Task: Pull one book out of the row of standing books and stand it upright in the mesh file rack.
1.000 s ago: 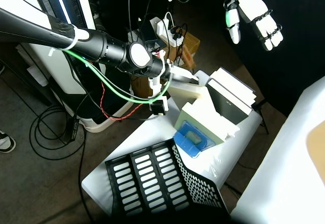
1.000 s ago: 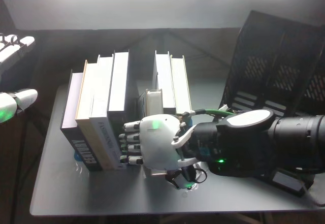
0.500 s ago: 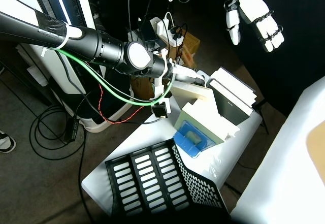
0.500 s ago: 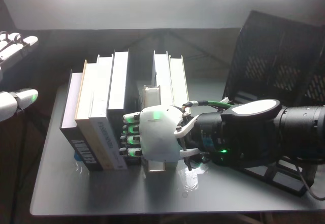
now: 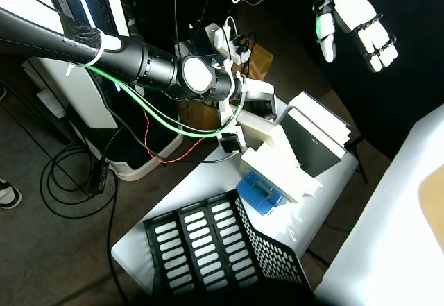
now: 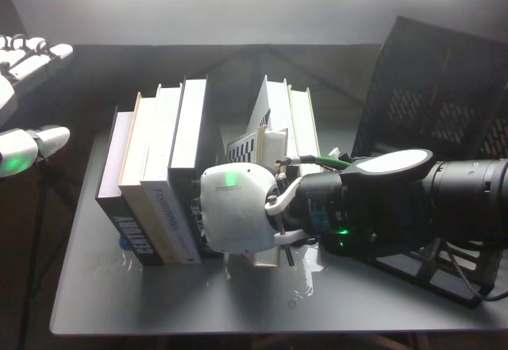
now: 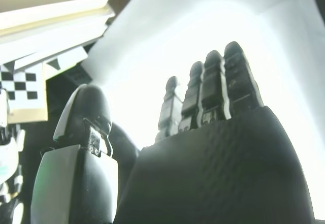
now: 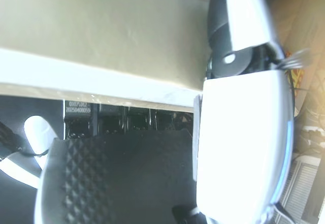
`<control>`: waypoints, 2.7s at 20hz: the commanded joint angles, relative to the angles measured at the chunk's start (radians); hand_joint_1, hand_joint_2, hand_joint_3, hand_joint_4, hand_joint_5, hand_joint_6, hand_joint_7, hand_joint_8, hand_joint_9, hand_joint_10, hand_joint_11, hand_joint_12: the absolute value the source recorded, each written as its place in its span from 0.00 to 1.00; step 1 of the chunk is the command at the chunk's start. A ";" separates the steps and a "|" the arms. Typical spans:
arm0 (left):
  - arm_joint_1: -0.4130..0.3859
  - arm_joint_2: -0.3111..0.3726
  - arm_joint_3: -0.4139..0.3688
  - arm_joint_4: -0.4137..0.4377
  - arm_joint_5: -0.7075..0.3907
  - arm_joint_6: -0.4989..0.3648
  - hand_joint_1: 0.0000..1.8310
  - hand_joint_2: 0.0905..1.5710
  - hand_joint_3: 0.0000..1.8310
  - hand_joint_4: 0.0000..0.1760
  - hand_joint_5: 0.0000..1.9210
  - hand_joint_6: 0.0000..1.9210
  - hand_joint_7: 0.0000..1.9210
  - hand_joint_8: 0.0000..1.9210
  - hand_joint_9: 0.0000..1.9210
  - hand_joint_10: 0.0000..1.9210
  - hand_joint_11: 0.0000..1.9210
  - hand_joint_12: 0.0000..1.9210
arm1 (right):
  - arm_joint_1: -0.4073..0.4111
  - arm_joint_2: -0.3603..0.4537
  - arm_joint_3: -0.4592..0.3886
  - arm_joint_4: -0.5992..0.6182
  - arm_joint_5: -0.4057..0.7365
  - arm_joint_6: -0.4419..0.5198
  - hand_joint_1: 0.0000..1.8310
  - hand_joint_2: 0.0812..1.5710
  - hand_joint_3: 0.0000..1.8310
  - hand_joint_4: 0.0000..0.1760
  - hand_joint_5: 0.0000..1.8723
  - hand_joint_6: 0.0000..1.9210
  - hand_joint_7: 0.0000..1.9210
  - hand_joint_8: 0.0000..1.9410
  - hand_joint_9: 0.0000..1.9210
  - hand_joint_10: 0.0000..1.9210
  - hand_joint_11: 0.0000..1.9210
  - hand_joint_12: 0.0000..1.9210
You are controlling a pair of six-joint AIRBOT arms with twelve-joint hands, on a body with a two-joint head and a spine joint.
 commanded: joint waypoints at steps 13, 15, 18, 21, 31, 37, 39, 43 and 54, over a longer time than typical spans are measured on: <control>-0.006 0.005 -0.009 -0.021 -0.137 -0.002 0.21 0.85 0.00 0.66 0.00 0.00 0.00 0.00 0.00 0.00 0.00 0.00 | 0.042 0.174 -0.133 -0.005 0.014 0.076 0.75 0.73 0.00 0.00 0.45 0.57 0.49 0.57 0.41 0.75 0.29 0.97; -0.001 0.007 -0.012 -0.023 -0.145 -0.002 0.22 0.85 0.00 0.80 0.00 0.00 0.00 0.00 0.00 0.00 0.00 0.00 | 0.068 0.213 -0.150 -0.168 0.053 0.263 0.75 0.72 0.00 0.00 0.46 0.54 0.48 0.55 0.44 0.75 0.37 0.94; 0.004 0.009 -0.016 -0.027 -0.149 -0.002 0.21 0.84 0.00 0.87 0.01 0.00 0.00 0.00 0.00 0.00 0.00 0.00 | 0.103 0.257 -0.177 -0.252 0.088 0.359 0.75 0.73 0.00 0.00 0.42 0.57 0.44 0.62 0.46 0.74 0.45 0.89; 0.008 0.012 -0.020 -0.030 -0.157 -0.002 0.21 0.83 0.00 0.85 0.01 0.01 0.00 0.00 0.00 0.00 0.00 0.00 | 0.122 0.283 -0.195 -0.266 0.099 0.369 0.75 0.72 0.00 0.00 0.43 0.61 0.47 0.56 0.45 0.71 0.32 0.91; 0.011 0.012 -0.026 -0.033 -0.167 -0.006 0.20 0.84 0.00 0.75 0.01 0.00 0.00 0.00 0.00 0.00 0.00 0.00 | 0.185 0.410 -0.292 -0.275 0.121 0.379 0.75 0.73 0.00 0.00 0.45 0.48 0.45 0.64 0.47 0.78 0.46 0.96; 0.010 0.016 -0.033 -0.034 -0.174 -0.006 0.23 0.84 0.00 0.54 0.03 0.01 0.00 0.00 0.00 0.00 0.00 0.00 | 0.271 0.482 -0.317 -0.426 0.162 0.600 0.74 0.75 0.00 0.00 0.42 0.66 0.43 0.60 0.40 0.78 0.31 0.92; 0.010 0.016 -0.034 -0.036 -0.176 -0.007 0.23 0.84 0.00 0.49 0.03 0.01 0.00 0.00 0.00 0.00 0.00 0.00 | 0.296 0.499 -0.328 -0.455 0.162 0.622 0.74 0.75 0.00 0.00 0.40 0.68 0.42 0.60 0.40 0.78 0.30 0.92; 0.010 0.017 -0.036 -0.036 -0.176 -0.007 0.20 0.84 0.00 0.44 0.03 0.00 0.00 0.00 0.00 0.00 0.00 0.00 | 0.332 0.544 -0.358 -0.463 0.168 0.634 0.74 0.75 0.00 0.00 0.40 0.64 0.44 0.63 0.41 0.77 0.33 0.92; 0.009 0.025 -0.043 -0.037 -0.183 -0.007 0.21 0.85 0.00 0.36 0.03 0.00 0.00 0.00 0.00 0.00 0.00 0.00 | 0.483 0.673 -0.416 -0.683 0.209 0.900 0.65 0.80 0.00 0.00 0.35 0.65 0.40 0.86 0.49 0.94 0.48 1.00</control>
